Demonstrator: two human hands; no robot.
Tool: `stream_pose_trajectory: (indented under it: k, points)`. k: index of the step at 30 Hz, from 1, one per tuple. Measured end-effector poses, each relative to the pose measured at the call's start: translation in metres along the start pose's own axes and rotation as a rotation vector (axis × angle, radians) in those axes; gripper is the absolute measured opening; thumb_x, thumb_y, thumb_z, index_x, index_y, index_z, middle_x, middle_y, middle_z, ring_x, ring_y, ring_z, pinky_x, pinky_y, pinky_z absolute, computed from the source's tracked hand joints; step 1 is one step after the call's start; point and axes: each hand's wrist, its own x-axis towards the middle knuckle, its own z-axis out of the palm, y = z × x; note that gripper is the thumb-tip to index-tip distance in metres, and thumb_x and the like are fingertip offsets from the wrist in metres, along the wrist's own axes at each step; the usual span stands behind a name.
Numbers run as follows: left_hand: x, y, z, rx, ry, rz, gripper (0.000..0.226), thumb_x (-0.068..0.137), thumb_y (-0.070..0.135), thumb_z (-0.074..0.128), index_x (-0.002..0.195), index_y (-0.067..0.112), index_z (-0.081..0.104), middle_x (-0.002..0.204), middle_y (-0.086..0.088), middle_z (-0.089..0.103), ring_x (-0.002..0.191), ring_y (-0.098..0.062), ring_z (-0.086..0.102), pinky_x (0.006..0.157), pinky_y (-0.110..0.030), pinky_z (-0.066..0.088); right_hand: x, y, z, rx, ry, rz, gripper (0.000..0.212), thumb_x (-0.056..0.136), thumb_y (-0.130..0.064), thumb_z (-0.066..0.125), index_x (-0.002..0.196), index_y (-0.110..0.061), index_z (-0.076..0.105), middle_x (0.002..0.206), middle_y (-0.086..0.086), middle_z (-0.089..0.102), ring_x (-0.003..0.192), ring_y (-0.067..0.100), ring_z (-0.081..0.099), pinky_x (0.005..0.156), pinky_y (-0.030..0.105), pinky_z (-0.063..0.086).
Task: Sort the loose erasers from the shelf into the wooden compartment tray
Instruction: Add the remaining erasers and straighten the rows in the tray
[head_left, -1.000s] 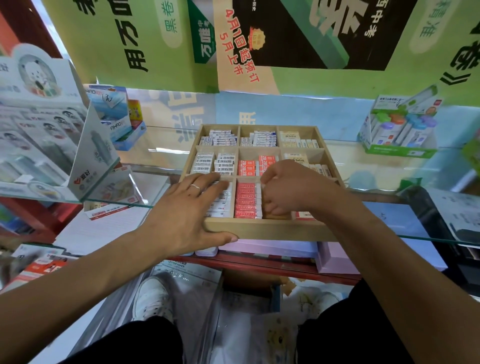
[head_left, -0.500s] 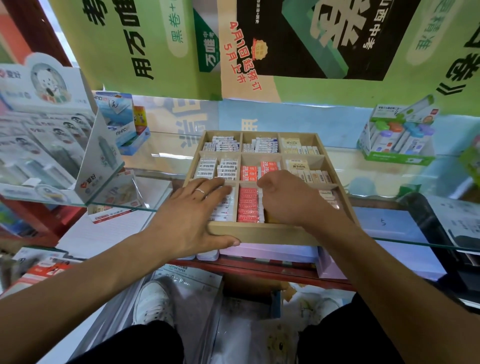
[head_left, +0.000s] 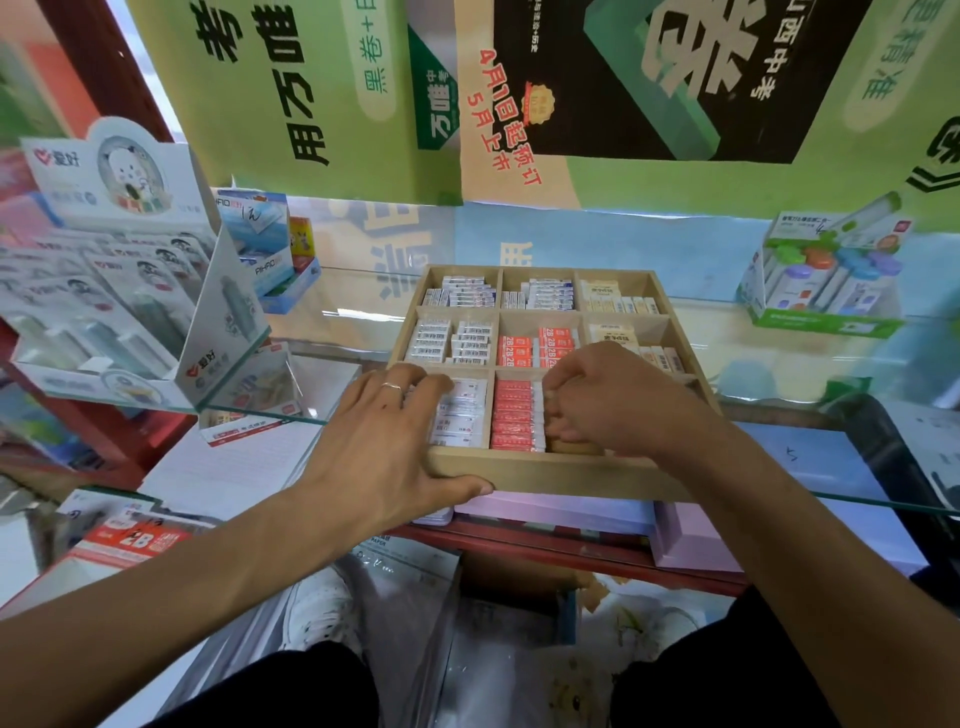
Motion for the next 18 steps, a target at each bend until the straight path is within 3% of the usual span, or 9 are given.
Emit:
stream_pose_trajectory:
  k: [5, 11, 15, 18]
  points:
    - [-0.005, 0.002, 0.006, 0.014, 0.060, 0.059, 0.077, 0.066, 0.079, 0.052, 0.119, 0.024, 0.062, 0.107, -0.001, 0.057, 0.099, -0.024, 0.057, 0.097, -0.035, 0.037, 0.000, 0.003, 0.000, -0.077, 0.032, -0.077, 0.027, 0.087, -0.014, 0.051, 0.107, -0.003, 0.065, 0.097, 0.015, 0.071, 0.087, 0.027, 0.069, 0.083, 0.044, 0.057]
    - [0.001, 0.002, 0.003, 0.036, -0.055, 0.048, 0.087, 0.067, 0.080, 0.049, 0.131, 0.022, 0.057, 0.119, -0.004, 0.055, 0.110, -0.028, 0.055, 0.102, -0.043, 0.038, 0.005, 0.011, 0.001, -0.145, 0.051, -0.153, 0.020, 0.090, -0.020, 0.051, 0.103, -0.018, 0.066, 0.098, -0.002, 0.066, 0.086, 0.011, 0.062, 0.080, 0.030, 0.054]
    - [0.002, -0.003, -0.005, 0.019, -0.114, 0.079, 0.086, 0.068, 0.078, 0.049, 0.136, 0.025, 0.052, 0.125, -0.001, 0.052, 0.114, -0.025, 0.052, 0.106, -0.041, 0.035, 0.004, 0.016, 0.005, -0.213, 0.071, -0.222, 0.029, 0.090, -0.022, 0.048, 0.117, -0.019, 0.060, 0.110, -0.001, 0.061, 0.084, 0.009, 0.057, 0.068, 0.022, 0.044]
    - [0.001, -0.010, -0.012, 0.041, -0.065, 0.091, 0.084, 0.068, 0.077, 0.049, 0.130, 0.022, 0.058, 0.125, -0.002, 0.059, 0.114, -0.026, 0.056, 0.106, -0.040, 0.036, 0.003, 0.019, 0.008, -0.229, 0.095, -0.270, 0.029, 0.091, -0.022, 0.051, 0.118, -0.018, 0.060, 0.108, -0.002, 0.060, 0.076, 0.005, 0.051, 0.059, 0.018, 0.035]
